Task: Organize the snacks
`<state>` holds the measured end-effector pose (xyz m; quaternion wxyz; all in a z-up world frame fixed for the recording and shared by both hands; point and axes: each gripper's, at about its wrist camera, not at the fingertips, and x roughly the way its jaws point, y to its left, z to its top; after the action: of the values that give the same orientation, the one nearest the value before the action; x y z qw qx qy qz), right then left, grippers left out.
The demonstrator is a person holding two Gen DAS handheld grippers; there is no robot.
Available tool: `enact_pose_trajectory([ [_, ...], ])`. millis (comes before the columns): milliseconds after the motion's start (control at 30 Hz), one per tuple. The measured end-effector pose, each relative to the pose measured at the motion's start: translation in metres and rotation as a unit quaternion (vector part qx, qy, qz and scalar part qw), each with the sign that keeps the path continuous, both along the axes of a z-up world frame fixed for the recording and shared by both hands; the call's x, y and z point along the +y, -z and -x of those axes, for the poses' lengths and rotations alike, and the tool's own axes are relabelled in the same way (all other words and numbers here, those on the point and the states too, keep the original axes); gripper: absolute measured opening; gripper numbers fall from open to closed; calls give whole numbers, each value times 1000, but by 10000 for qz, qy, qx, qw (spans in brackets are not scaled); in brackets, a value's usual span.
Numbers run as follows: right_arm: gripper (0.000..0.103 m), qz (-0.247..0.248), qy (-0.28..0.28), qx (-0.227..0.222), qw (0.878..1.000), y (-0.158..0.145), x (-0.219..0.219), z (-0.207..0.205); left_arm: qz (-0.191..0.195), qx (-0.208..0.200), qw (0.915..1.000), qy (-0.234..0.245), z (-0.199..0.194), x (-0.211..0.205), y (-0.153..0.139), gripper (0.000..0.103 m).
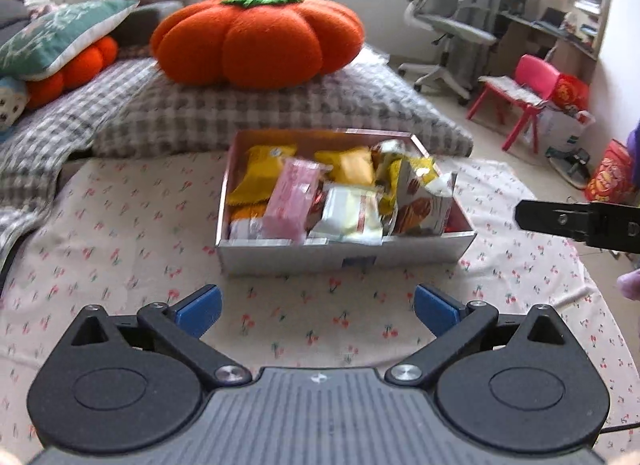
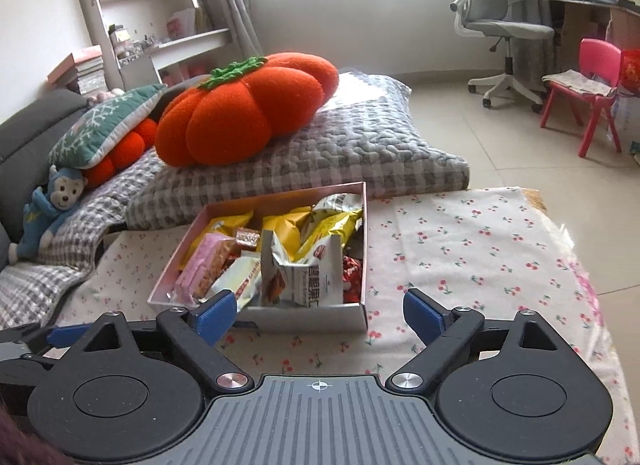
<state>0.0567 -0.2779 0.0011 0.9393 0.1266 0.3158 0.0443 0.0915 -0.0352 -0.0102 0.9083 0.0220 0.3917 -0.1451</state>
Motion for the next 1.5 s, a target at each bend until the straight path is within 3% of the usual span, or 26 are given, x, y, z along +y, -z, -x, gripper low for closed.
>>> enact_pose_trajectory([
  [267,97,334,41,157,9993,1,14,25,-72,350,9986,-400,16,5,2,103],
  [500,98,385,82,798,9960,21,31,26,-349,449,9966,-595,27,5,3,103],
  [867,99,662,126,895,9937,27,40,30,-621,405,9941,-788,31,2,6,103],
  [1500,99,703,91,943,9930,29,42,30,-569,542,9941,-745,33,2,9,103],
])
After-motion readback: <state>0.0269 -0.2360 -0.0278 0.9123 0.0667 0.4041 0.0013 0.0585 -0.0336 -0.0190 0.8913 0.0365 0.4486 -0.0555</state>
